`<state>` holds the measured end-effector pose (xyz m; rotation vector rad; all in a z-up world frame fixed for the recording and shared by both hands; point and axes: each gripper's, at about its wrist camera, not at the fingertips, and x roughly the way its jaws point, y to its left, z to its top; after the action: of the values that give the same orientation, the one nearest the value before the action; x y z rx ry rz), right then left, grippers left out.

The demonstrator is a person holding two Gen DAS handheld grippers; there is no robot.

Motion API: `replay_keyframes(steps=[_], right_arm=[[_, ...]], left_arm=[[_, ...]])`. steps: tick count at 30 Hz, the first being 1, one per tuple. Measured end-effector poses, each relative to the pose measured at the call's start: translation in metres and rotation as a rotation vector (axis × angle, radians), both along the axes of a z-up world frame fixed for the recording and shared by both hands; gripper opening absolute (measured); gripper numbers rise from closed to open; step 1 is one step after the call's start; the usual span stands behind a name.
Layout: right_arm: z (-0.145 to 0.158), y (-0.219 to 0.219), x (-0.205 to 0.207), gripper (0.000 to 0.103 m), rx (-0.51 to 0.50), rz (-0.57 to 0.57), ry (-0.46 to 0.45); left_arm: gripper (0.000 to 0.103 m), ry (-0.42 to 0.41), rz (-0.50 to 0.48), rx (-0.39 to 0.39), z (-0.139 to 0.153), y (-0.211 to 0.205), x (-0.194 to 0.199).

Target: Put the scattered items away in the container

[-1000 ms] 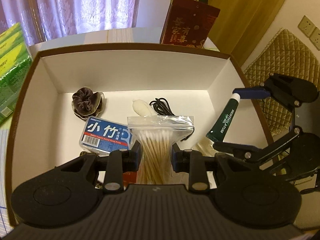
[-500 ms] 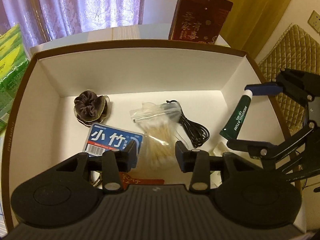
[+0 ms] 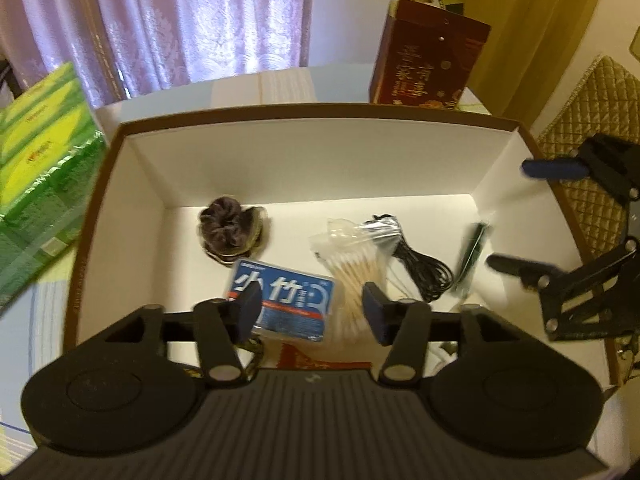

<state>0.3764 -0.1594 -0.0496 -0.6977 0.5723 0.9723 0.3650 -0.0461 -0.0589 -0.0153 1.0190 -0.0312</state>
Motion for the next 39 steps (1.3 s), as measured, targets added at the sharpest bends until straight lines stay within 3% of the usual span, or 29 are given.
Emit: replay_keyframes(steps=[11,12,15,26,39], right_arm=[[0.01,-0.007,-0.017,0.087,0.058,-0.027,0.035],[0.011,-0.008,-0.02,0.101,0.067,-0.036,0.036],[0.018,-0.013,-0.028,0.103,0.119,-0.06,0.023],[0.04,-0.023,-0.054,0.103,0.236,-0.234,0.106],[0.05,-0.029,-0.104,0.103,0.31,-0.484,0.137]], left_arm=[[0.072,-0.023,0.009,0.06,0.012,0.005,-0.016],[0.072,-0.027,0.006,0.067,0.013,0.005,-0.018],[0.072,-0.044,0.006,0.092,0.018,0.005,-0.024],[0.087,-0.109,0.0,0.129,0.036,0.008,-0.049],[0.092,-0.178,0.011,0.105,0.061,0.024,-0.095]])
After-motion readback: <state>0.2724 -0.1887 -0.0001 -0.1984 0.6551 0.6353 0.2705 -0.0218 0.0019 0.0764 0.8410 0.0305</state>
